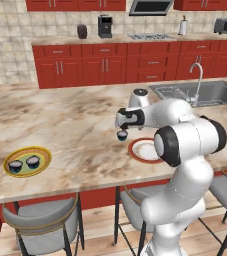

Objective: Place two yogurt containers on each plate.

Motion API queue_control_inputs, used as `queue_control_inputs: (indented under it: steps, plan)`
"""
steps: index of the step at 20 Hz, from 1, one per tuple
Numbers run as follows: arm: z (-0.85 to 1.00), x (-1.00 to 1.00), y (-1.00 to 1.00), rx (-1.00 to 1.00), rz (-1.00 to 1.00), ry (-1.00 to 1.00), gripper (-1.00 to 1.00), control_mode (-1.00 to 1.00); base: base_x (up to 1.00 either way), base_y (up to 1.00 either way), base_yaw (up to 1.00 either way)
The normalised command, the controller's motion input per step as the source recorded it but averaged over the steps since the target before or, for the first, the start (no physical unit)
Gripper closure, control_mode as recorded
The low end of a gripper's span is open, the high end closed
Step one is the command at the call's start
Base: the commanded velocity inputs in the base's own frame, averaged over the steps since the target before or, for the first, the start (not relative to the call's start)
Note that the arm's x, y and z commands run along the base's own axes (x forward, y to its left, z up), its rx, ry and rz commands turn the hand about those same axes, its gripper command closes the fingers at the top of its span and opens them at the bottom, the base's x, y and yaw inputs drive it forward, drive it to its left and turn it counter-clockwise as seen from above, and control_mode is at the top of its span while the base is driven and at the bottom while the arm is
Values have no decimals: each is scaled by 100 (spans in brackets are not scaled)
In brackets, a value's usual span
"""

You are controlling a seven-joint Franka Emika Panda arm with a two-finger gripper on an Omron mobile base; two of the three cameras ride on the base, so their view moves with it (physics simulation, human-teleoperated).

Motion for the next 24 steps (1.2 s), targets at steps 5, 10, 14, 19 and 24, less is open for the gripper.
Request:
queue_control_inputs:
  steps: [5,10,14,19,24]
  plan:
    - [-55,51,1,0,0,0,-100,-100,0,0,0]
    - [-45,41,13,0,0,0,-100,-100,0,0,0]
    - [-14,28,14,0,0,1,-100,-100,0,0,0]
    - [-19,34,4,0,0,0,-100,-100,0,0,0]
    - [-18,23,2,0,0,1,-100,-100,0,0,0]
